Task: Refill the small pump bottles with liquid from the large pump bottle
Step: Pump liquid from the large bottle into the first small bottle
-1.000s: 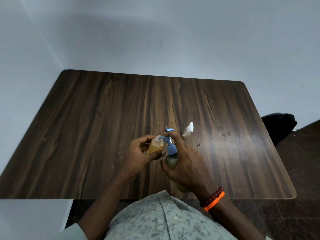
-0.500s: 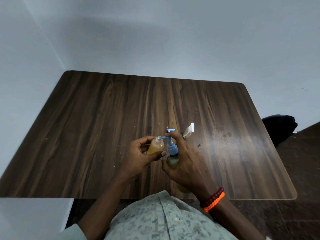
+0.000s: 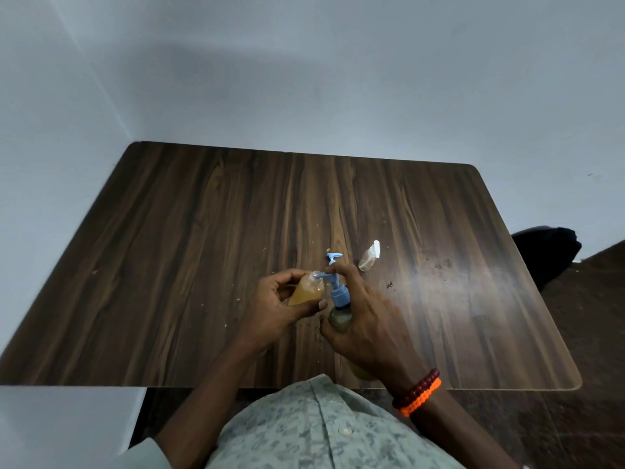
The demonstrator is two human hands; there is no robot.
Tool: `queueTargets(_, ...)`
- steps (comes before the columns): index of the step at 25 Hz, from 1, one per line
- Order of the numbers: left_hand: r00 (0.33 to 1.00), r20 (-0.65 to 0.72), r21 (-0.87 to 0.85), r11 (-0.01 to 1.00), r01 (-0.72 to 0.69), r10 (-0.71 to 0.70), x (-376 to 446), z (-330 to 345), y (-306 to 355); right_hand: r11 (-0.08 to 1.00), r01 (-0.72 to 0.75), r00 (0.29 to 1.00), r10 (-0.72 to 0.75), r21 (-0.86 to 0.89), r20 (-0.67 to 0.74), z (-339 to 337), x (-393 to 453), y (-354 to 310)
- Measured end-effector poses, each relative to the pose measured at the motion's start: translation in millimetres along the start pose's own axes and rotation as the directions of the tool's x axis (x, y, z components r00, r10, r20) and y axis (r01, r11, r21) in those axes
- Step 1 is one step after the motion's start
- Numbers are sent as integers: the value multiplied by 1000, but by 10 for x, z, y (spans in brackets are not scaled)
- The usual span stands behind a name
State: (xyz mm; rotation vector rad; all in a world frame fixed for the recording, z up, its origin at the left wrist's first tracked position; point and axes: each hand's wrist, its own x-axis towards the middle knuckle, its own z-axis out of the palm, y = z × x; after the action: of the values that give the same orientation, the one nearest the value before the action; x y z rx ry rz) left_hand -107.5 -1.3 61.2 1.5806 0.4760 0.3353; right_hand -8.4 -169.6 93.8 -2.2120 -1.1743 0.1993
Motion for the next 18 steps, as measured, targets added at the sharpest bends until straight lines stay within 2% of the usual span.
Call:
queueTargets(13,1000,-9,-53,998,24,-24,-10,19,-9,997,18,997,-12,80,-72,-43,-31,-4)
queueTargets(18,1000,7,-97,995,9,-9,-8,28,54,984,38,999,-34,176,-23,12,-40,13)
